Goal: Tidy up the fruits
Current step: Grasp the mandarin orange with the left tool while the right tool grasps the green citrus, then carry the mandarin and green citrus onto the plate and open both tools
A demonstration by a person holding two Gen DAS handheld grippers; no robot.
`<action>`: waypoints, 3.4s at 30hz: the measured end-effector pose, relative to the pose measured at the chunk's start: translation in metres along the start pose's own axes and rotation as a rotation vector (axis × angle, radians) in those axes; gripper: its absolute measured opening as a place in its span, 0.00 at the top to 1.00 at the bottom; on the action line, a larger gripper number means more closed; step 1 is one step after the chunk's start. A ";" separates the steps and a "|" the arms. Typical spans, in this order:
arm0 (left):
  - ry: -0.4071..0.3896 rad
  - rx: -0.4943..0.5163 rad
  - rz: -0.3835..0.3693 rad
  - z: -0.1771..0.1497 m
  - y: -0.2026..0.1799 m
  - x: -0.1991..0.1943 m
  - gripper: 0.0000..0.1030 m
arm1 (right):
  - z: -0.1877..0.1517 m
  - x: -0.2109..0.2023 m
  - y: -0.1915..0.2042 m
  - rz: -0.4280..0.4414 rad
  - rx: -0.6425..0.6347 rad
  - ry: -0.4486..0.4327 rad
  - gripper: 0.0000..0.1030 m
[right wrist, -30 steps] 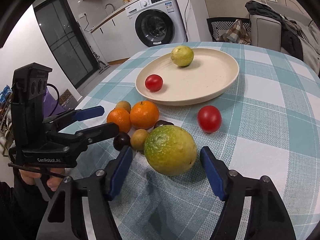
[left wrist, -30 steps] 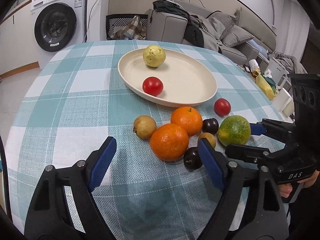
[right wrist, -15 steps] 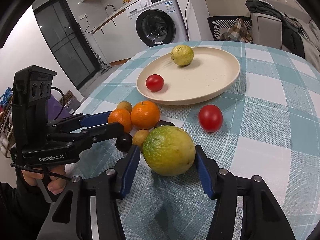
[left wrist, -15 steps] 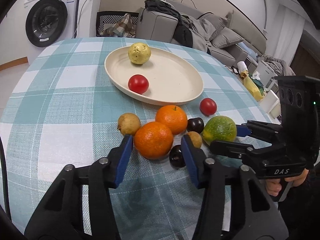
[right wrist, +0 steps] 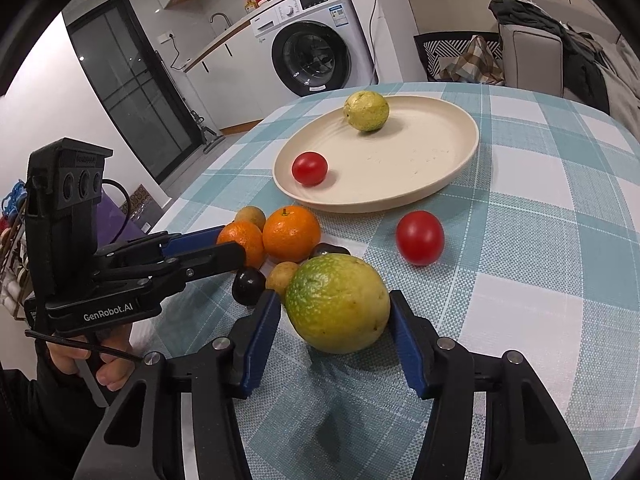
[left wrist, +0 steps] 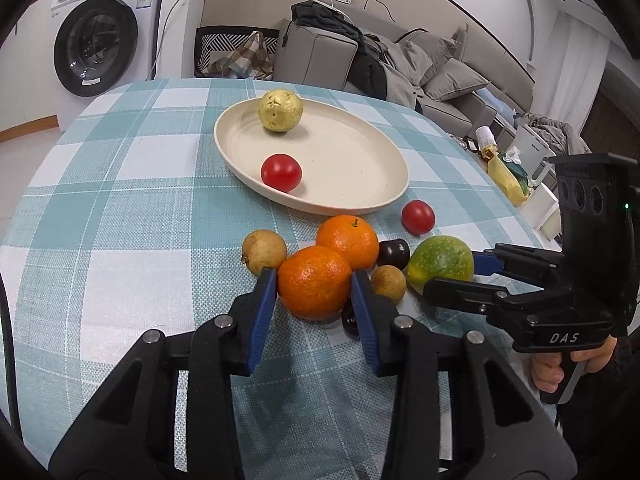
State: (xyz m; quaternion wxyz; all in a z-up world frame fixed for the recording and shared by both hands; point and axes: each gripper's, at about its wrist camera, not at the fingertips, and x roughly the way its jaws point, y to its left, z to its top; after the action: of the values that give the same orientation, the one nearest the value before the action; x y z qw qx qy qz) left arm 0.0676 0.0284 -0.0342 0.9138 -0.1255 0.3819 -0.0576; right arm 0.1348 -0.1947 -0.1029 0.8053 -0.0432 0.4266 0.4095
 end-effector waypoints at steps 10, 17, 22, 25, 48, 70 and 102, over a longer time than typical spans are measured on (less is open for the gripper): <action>-0.032 -0.003 -0.011 0.002 -0.001 -0.007 0.66 | 0.000 -0.004 0.002 0.008 -0.020 -0.026 0.50; -0.060 -0.003 -0.010 0.004 -0.002 -0.015 0.66 | 0.002 -0.009 0.000 -0.001 -0.012 -0.062 0.50; -0.094 -0.001 -0.003 0.008 -0.004 -0.023 0.66 | 0.004 -0.016 0.000 -0.010 -0.009 -0.106 0.50; -0.104 0.003 0.000 0.011 -0.006 -0.026 0.66 | 0.006 -0.022 0.001 -0.031 -0.017 -0.140 0.50; -0.153 0.057 0.050 0.059 -0.020 -0.016 0.66 | 0.048 -0.042 -0.009 -0.110 -0.011 -0.224 0.50; -0.109 0.090 0.095 0.084 -0.023 0.050 0.66 | 0.079 -0.005 -0.037 -0.135 0.032 -0.196 0.50; -0.074 0.085 0.088 0.093 -0.018 0.088 0.66 | 0.086 0.016 -0.046 -0.269 0.022 -0.217 0.22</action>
State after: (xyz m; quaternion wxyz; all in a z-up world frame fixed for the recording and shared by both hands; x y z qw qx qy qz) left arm 0.1953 0.0106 -0.0261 0.9334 -0.0719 0.3503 -0.0290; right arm 0.2275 -0.1790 -0.0727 0.8945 -0.0468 0.3320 0.2958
